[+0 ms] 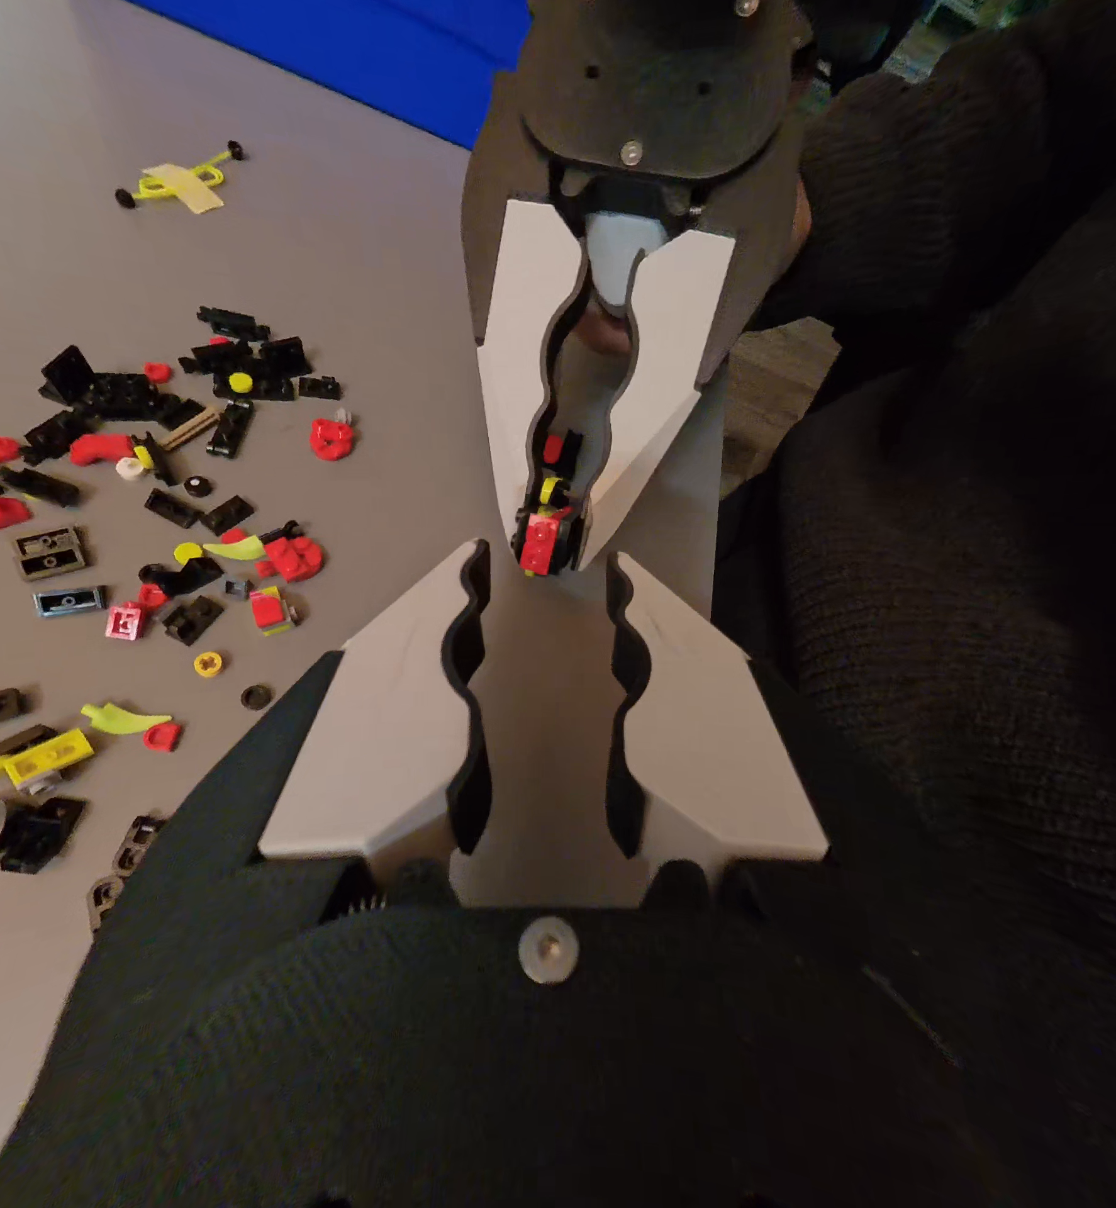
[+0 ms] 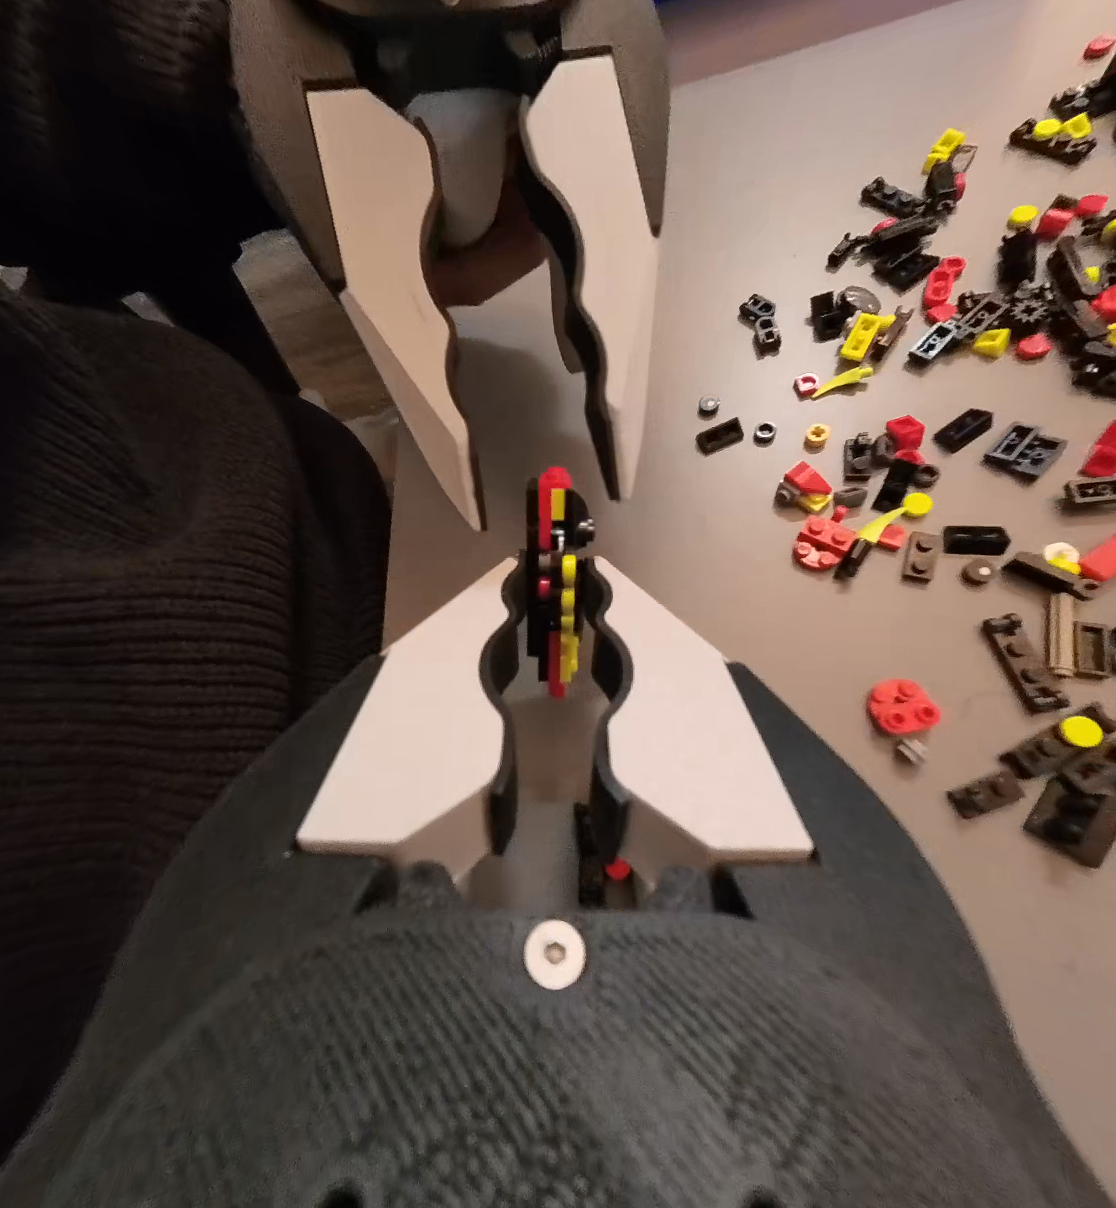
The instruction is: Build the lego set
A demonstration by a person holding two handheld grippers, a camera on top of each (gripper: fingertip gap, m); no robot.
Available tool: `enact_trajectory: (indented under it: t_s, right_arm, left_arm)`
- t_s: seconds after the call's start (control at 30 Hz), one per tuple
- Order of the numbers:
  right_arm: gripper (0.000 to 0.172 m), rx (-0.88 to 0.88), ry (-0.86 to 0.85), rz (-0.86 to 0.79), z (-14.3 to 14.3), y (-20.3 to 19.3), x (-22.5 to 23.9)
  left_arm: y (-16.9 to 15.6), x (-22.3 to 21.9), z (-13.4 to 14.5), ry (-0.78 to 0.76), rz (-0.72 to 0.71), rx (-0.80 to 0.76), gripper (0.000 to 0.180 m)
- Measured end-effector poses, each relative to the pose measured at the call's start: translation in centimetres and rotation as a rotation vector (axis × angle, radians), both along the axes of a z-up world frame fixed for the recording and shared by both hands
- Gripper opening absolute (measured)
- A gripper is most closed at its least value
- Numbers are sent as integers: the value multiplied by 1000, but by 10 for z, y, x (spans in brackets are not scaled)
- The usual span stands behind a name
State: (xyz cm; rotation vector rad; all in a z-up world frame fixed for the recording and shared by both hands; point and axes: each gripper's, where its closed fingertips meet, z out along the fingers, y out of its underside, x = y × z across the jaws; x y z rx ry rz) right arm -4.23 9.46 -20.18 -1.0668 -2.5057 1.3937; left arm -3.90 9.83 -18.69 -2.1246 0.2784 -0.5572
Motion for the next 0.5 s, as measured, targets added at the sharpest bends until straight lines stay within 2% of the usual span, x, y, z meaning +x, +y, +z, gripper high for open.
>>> enact_trajectory:
  t_s: [0.13, 0.27, 0.5]
  right_arm:
    - [15, 49, 11, 46, -4, -5, 6]
    - [14, 117, 43, 67, -9, -9, 8]
    - [15, 148, 81, 75, -6, -8, 8]
  left_arm:
    - [-2, 6, -1, -19, -33, -9, 29]
    - [-5, 10, -3, -14, -62, -22, 15]
    - [-5, 11, -2, -23, -66, -21, 15]
